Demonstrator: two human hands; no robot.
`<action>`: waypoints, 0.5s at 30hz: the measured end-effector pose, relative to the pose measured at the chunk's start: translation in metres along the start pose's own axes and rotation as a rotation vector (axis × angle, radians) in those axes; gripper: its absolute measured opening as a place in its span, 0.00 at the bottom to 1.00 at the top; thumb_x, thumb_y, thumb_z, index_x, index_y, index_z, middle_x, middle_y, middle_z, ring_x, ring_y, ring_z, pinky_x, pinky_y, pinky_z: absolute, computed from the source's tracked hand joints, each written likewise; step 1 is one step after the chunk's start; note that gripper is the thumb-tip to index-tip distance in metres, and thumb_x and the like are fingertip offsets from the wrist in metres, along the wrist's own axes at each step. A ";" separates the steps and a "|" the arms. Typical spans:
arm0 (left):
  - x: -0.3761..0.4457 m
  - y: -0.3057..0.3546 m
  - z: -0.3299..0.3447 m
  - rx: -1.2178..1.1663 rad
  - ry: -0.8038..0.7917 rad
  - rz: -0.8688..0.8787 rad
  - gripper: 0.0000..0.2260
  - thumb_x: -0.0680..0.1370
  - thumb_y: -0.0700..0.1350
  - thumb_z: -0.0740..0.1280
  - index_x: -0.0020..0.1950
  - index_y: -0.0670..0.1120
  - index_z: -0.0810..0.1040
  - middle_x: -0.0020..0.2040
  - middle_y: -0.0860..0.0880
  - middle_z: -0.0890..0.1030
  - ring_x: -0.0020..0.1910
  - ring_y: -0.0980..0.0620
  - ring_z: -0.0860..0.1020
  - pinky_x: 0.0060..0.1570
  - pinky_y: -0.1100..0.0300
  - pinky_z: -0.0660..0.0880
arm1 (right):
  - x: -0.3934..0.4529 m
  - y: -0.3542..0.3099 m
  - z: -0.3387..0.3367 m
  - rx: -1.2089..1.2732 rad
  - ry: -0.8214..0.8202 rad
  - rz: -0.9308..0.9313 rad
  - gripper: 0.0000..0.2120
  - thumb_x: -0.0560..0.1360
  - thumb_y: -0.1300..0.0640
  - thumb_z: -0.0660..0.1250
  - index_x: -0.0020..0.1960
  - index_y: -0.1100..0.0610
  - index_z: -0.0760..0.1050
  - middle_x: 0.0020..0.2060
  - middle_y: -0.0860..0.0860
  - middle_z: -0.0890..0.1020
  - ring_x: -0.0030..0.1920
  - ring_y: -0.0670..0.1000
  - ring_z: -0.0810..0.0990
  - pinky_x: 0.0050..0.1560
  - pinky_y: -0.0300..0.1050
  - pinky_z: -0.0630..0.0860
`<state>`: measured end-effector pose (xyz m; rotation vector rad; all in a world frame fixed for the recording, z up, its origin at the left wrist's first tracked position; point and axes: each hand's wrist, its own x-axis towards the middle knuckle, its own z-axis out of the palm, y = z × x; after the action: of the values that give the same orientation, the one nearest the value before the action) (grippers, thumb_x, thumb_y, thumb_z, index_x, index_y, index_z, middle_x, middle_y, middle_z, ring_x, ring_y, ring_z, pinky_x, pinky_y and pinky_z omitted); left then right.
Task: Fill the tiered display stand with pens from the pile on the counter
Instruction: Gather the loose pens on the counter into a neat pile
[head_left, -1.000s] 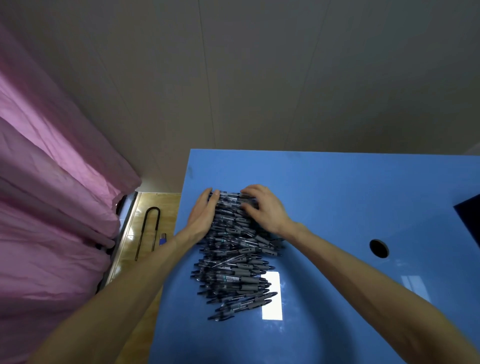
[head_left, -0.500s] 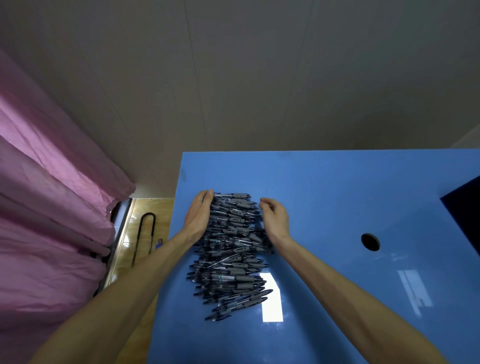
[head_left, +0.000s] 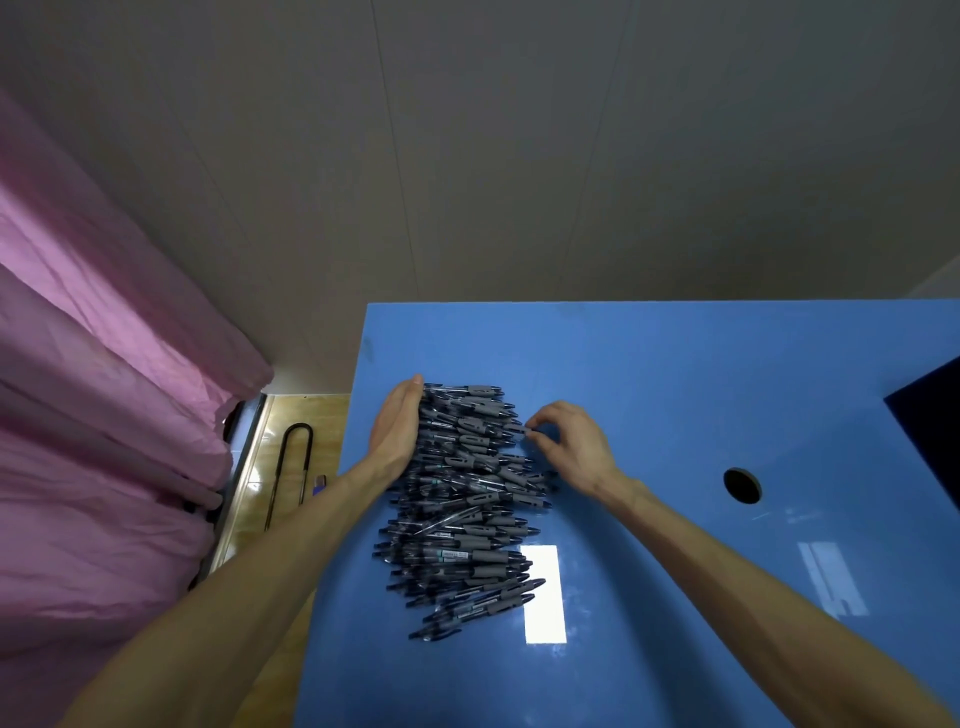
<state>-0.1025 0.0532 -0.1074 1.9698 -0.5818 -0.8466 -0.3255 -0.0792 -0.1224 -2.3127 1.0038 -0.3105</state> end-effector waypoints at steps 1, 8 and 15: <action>0.000 0.000 0.000 -0.002 0.001 -0.001 0.29 0.86 0.62 0.51 0.82 0.47 0.61 0.81 0.50 0.64 0.79 0.50 0.62 0.78 0.53 0.56 | 0.003 -0.004 0.004 0.025 0.007 -0.019 0.06 0.79 0.52 0.69 0.53 0.52 0.82 0.53 0.47 0.81 0.58 0.51 0.76 0.58 0.47 0.73; 0.002 -0.002 -0.002 -0.019 0.015 0.005 0.29 0.85 0.63 0.51 0.80 0.48 0.65 0.78 0.49 0.68 0.77 0.49 0.65 0.77 0.51 0.59 | 0.026 -0.046 0.039 0.378 0.106 0.054 0.11 0.80 0.54 0.69 0.61 0.54 0.82 0.62 0.49 0.77 0.65 0.48 0.74 0.68 0.47 0.71; 0.006 0.000 -0.001 0.046 -0.015 0.038 0.31 0.85 0.64 0.50 0.83 0.49 0.58 0.82 0.51 0.61 0.80 0.52 0.59 0.79 0.52 0.54 | 0.031 -0.067 0.043 0.515 0.039 0.327 0.29 0.85 0.43 0.56 0.80 0.58 0.60 0.78 0.52 0.64 0.78 0.51 0.60 0.79 0.49 0.56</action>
<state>-0.0976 0.0498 -0.1092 1.9887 -0.6507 -0.8314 -0.2469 -0.0472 -0.1170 -1.6605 1.1443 -0.4233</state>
